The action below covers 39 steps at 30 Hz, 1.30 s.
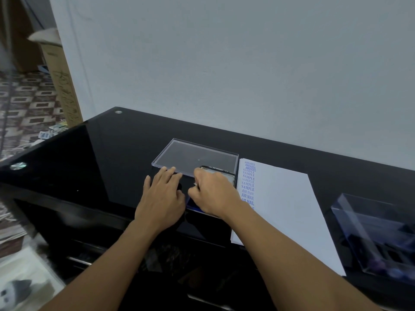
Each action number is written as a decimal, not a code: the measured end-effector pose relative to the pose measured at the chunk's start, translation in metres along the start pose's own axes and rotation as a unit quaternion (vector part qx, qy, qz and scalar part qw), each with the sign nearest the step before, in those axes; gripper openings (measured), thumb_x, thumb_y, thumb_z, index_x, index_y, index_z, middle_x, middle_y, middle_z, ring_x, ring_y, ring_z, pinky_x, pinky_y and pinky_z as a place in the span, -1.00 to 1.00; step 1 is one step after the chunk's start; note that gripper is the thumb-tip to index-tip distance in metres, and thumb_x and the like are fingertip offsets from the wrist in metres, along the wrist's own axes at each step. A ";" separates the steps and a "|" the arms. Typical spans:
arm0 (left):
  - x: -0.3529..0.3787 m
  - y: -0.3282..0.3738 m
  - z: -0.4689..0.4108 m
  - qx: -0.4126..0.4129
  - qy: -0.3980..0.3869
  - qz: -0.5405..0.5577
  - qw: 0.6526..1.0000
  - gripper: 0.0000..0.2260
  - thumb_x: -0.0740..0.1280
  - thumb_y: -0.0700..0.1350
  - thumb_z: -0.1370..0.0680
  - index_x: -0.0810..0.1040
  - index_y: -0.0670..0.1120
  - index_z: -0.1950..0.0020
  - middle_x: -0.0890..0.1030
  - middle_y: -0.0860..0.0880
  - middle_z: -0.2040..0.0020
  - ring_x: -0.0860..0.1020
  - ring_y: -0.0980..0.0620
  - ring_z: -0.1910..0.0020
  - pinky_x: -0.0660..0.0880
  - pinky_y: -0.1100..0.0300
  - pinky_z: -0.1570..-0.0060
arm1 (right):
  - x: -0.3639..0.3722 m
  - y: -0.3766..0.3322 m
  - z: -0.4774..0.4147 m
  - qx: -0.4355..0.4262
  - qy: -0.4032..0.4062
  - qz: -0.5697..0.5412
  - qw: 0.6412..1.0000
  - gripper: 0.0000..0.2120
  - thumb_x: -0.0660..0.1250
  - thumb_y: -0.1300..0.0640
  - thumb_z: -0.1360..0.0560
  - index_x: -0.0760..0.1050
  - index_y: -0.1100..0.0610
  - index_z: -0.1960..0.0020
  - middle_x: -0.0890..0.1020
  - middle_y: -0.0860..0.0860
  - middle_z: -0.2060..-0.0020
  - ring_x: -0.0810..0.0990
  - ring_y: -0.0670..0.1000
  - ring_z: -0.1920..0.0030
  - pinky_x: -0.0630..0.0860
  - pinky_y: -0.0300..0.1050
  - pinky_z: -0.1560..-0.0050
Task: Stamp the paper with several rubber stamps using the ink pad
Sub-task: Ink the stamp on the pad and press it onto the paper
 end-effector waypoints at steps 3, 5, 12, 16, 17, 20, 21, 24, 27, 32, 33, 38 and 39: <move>0.000 0.000 -0.001 -0.001 -0.003 -0.001 1.000 -0.57 0.15 -0.09 -0.64 0.29 -0.03 -0.52 0.16 0.01 -0.61 0.00 0.02 -0.61 -0.05 -0.16 -0.55 | 0.001 0.001 0.001 0.004 0.000 -0.004 1.000 -0.84 0.21 0.05 -0.51 0.25 0.06 0.16 0.52 0.08 0.25 0.50 0.15 0.20 0.42 -0.02 0.30; 0.000 0.000 -0.001 -0.002 -0.003 0.001 1.000 -0.57 0.15 -0.08 -0.64 0.28 -0.03 -0.53 0.16 0.00 -0.61 0.00 0.01 -0.61 -0.04 -0.16 -0.56 | 0.000 0.001 0.003 0.006 0.008 -0.009 1.000 -0.84 0.21 0.05 -0.50 0.26 0.06 0.16 0.52 0.07 0.27 0.50 0.15 0.20 0.44 -0.02 0.31; -0.003 -0.001 0.000 0.000 0.009 0.018 1.000 -0.54 0.16 -0.11 -0.63 0.28 -0.03 -0.55 0.17 0.01 -0.61 0.00 0.04 -0.61 -0.06 -0.15 -0.57 | -0.002 0.002 0.009 0.005 0.011 -0.028 1.000 -0.87 0.21 0.06 -0.51 0.29 0.10 0.12 0.52 0.08 0.30 0.50 0.16 0.22 0.39 -0.03 0.32; -0.009 0.003 0.000 -0.008 0.023 0.028 0.999 -0.53 0.17 -0.12 -0.62 0.29 -0.04 -0.55 0.19 0.01 -0.60 0.02 0.04 -0.61 -0.08 -0.15 -0.56 | -0.014 0.012 0.012 0.039 0.003 -0.096 0.995 -0.85 0.21 0.04 -0.54 0.33 0.10 0.13 0.51 0.02 0.28 0.49 0.10 0.20 0.38 -0.02 0.25; -0.010 0.004 -0.001 -0.008 0.027 0.028 0.999 -0.53 0.18 -0.12 -0.62 0.30 -0.04 -0.55 0.20 0.01 -0.60 0.02 0.04 -0.61 -0.08 -0.15 -0.56 | -0.019 0.017 0.014 0.058 0.015 -0.123 0.991 -0.84 0.22 0.04 -0.54 0.33 0.10 0.14 0.52 0.03 0.27 0.49 0.09 0.21 0.36 -0.03 0.25; -0.011 0.009 0.000 -0.005 0.031 0.036 0.999 -0.54 0.18 -0.12 -0.62 0.31 -0.05 -0.54 0.20 0.00 -0.60 0.02 0.04 -0.61 -0.07 -0.16 -0.56 | -0.035 0.037 0.021 0.113 0.044 -0.199 0.973 -0.82 0.25 0.06 -0.54 0.34 0.11 0.18 0.53 0.02 0.27 0.47 0.03 0.24 0.37 -0.07 0.25; -0.011 0.011 0.000 -0.001 0.031 0.042 0.999 -0.54 0.18 -0.12 -0.62 0.31 -0.05 -0.54 0.20 0.01 -0.60 0.02 0.04 -0.61 -0.07 -0.16 -0.56 | -0.039 0.044 0.024 0.130 0.044 -0.222 0.965 -0.82 0.26 0.06 -0.54 0.35 0.10 0.18 0.52 0.02 0.28 0.46 0.01 0.26 0.37 -0.08 0.25; -0.010 0.025 0.003 0.025 0.037 0.064 0.997 -0.56 0.18 -0.11 -0.63 0.33 -0.05 -0.53 0.22 0.02 -0.59 0.02 0.05 -0.61 -0.07 -0.15 -0.56 | -0.053 0.063 0.034 0.185 0.033 -0.289 0.939 -0.86 0.21 0.08 -0.55 0.35 0.09 0.16 0.45 -0.07 0.34 0.38 -0.03 0.33 0.29 -0.14 0.32; -0.006 0.045 0.009 0.067 0.049 0.077 0.994 -0.58 0.14 -0.08 -0.62 0.38 -0.06 -0.49 0.28 0.01 -0.57 0.08 0.03 -0.59 -0.02 -0.15 -0.56 | -0.064 0.079 0.046 0.216 0.028 -0.293 0.931 -0.86 0.15 0.11 -0.53 0.31 0.08 0.20 0.38 -0.10 0.44 0.29 -0.05 0.42 0.20 -0.18 0.41; 0.008 0.078 0.027 0.163 0.080 0.045 0.982 -0.57 0.08 -0.08 -0.57 0.49 -0.15 -0.37 0.43 -0.11 -0.47 0.27 -0.13 -0.54 0.22 -0.30 -0.45 | -0.077 0.088 0.067 0.195 -0.012 -0.246 0.949 -0.75 0.16 0.19 -0.50 0.16 0.16 0.31 0.31 0.16 0.41 0.13 0.03 0.42 0.08 -0.12 0.42; 0.011 0.082 0.030 0.170 0.078 0.040 0.982 -0.57 0.08 -0.09 -0.57 0.49 -0.15 -0.38 0.42 -0.11 -0.47 0.27 -0.13 -0.54 0.22 -0.30 -0.45 | -0.079 0.090 0.071 0.204 -0.016 -0.240 0.949 -0.78 0.18 0.16 -0.52 0.24 0.18 0.27 0.40 0.16 0.43 0.20 0.01 0.44 0.15 -0.13 0.42; 0.016 0.098 0.043 0.226 0.063 0.034 0.971 -0.51 0.09 -0.09 -0.53 0.43 -0.13 -0.44 0.39 -0.10 -0.51 0.25 -0.12 -0.55 0.23 -0.29 -0.46 | -0.080 0.096 0.092 0.213 -0.033 -0.212 0.953 -0.84 0.22 0.05 -0.56 0.38 0.15 0.04 0.66 0.04 0.36 0.42 -0.05 0.38 0.37 -0.13 0.30; 0.017 0.099 0.046 0.243 0.054 0.029 0.968 -0.50 0.11 -0.09 -0.52 0.40 -0.11 -0.47 0.37 -0.09 -0.52 0.23 -0.10 -0.56 0.21 -0.27 -0.47 | -0.080 0.097 0.094 0.212 -0.031 -0.207 0.954 -0.84 0.21 0.04 -0.56 0.38 0.15 0.04 0.66 0.03 0.36 0.43 -0.05 0.38 0.37 -0.13 0.30</move>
Point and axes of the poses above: each hand's wrist, its own z-axis away from the middle knuckle, its own x-axis out of the palm, y = z × x, the point moved 6 cm from there along -z, towards the middle knuckle
